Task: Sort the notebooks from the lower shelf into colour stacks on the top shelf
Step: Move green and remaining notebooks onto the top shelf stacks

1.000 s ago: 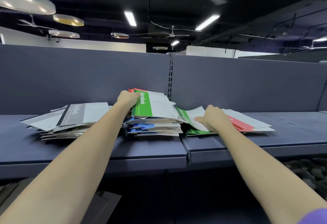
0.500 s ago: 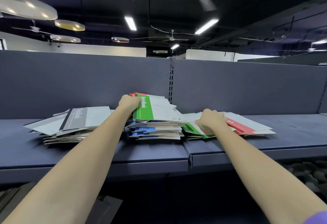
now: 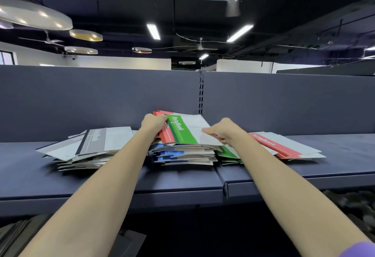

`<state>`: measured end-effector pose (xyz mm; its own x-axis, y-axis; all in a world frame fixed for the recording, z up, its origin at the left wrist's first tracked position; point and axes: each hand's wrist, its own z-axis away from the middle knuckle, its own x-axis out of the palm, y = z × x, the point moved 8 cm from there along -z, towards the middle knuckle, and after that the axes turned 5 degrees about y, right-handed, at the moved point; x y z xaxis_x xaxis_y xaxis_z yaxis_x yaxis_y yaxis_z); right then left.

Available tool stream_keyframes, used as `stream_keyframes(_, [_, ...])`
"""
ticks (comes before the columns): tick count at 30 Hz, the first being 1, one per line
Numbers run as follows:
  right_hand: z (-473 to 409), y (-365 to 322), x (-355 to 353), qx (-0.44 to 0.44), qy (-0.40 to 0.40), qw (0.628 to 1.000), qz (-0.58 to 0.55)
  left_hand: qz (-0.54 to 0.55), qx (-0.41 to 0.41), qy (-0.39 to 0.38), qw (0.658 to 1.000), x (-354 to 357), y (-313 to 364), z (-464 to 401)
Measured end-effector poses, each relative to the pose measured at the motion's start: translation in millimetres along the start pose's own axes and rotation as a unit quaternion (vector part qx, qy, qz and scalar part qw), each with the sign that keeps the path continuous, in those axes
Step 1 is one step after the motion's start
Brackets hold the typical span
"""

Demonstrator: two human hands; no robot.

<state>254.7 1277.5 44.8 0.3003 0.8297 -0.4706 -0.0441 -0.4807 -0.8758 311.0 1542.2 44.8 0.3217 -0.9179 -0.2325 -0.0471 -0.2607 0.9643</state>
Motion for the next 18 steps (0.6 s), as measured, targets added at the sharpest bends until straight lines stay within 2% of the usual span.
stream_keyframes(2, [-6,9,-14,0.007,0.022,0.999,0.025,-0.005,-0.001,-0.008,1.0,2,-2,-1])
stream_keyframes(3, [-9,14,-24,0.008,0.046,0.996,0.078,-0.009,0.001,-0.009,1.0,3,-2,-2])
stream_keyframes(5, [-14,22,-50,-0.01,0.121,0.976,0.179,-0.012,0.004,-0.005,1.0,3,-1,-2])
stream_keyframes(8, [-7,41,-93,0.003,0.213,0.947,0.241,-0.02,0.009,0.003,1.0,2,2,1])
stream_keyframes(11, [-1,58,-109,0.007,0.211,0.919,0.332,-0.042,0.018,0.012,0.999,1,6,2])
stream_keyframes(18, [6,58,-73,-0.014,0.158,0.913,0.376,-0.032,0.009,0.014,0.999,1,4,5])
